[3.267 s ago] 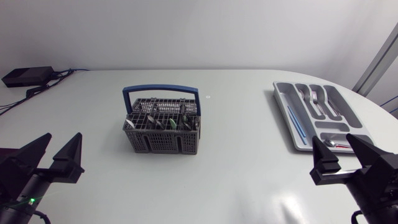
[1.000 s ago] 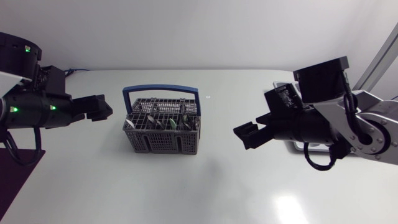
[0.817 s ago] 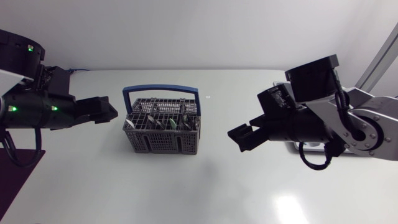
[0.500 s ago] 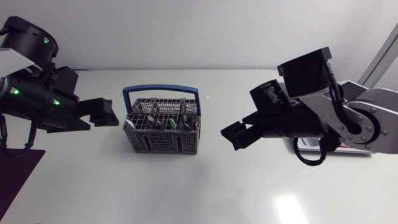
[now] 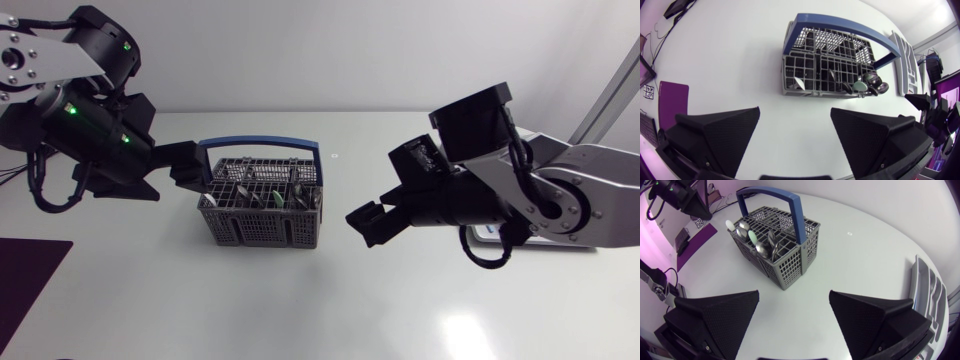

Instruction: Unload the cutlery basket into the drawer organizer.

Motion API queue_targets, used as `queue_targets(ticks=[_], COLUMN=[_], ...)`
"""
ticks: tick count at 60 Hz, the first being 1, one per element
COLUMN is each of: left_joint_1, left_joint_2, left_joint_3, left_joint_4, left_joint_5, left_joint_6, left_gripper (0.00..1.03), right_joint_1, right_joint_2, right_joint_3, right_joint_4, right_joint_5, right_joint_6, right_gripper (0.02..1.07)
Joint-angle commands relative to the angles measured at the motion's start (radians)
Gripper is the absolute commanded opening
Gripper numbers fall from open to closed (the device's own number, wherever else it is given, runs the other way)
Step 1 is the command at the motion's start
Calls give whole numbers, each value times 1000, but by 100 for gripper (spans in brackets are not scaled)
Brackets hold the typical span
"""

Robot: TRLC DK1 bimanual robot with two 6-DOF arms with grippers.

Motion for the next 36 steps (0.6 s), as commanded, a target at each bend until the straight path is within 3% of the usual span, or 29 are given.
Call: queue_targets(ticks=[1, 6, 16, 28, 36], left_joint_1=[-17, -37, -38, -41, -55], left_joint_2=[14, 20, 37, 89, 109], left_joint_3=[27, 40, 61, 90, 116], left_joint_4=[22, 33, 36, 41, 38], left_joint_5=[-26, -64, -63, 2, 2], left_joint_6=[-57, -105, -191, -301, -368], left_gripper=[99, 99, 99, 99, 99], right_joint_1=[11, 15, 29, 55, 64], right_joint_2=[17, 17, 17, 20, 17], right_joint_3=[-12, -14, -15, -17, -17], right_joint_4=[17, 17, 29, 40, 40], right_joint_5=[-2, -2, 4, 21, 21], right_joint_6=[28, 28, 34, 40, 48], right_gripper=[103, 103, 103, 103, 103])
